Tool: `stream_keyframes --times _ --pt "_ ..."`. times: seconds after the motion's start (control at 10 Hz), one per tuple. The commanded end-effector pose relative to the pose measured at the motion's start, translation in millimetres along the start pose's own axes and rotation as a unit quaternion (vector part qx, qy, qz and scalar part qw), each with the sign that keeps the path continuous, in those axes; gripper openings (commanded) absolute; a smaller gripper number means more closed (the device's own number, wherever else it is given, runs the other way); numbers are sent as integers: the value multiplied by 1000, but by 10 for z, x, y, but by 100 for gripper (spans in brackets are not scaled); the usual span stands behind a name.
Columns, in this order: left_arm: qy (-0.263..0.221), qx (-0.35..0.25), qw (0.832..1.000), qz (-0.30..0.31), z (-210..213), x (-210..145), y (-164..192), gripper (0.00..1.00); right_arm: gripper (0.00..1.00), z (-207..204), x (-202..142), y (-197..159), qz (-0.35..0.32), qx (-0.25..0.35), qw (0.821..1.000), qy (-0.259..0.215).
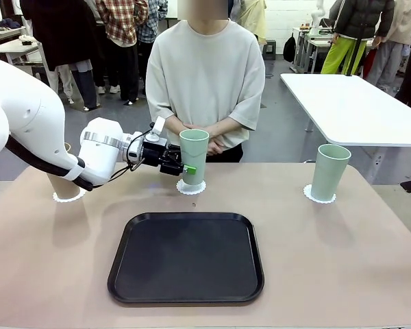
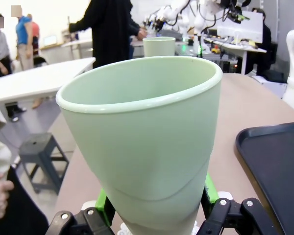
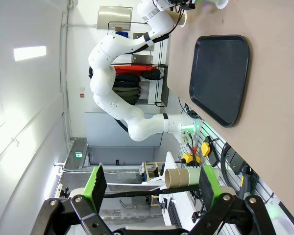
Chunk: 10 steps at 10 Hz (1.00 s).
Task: Place coasters on the table and set cups on them.
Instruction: Take one Reusable plastic cup from the Flat Tray and place it on a coaster set by the human.
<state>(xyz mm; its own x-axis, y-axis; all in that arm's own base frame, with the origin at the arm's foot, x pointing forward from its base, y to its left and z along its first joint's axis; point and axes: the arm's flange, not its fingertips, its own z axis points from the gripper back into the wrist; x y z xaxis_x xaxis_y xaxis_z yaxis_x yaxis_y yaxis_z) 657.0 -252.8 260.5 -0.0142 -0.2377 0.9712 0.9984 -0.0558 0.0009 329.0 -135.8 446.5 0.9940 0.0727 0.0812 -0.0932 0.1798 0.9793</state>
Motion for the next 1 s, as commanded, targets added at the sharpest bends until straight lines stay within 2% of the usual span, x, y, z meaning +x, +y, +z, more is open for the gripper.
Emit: stream_keyframes --times 0.0,0.9 --pt "-6 -13 1000 -23 -36 -30 12 84 100 3 -6 11 -8 0 1000 0" --pt "32 16 999 -28 -90 -105 110 84 100 3 -6 11 -8 0 1000 0"
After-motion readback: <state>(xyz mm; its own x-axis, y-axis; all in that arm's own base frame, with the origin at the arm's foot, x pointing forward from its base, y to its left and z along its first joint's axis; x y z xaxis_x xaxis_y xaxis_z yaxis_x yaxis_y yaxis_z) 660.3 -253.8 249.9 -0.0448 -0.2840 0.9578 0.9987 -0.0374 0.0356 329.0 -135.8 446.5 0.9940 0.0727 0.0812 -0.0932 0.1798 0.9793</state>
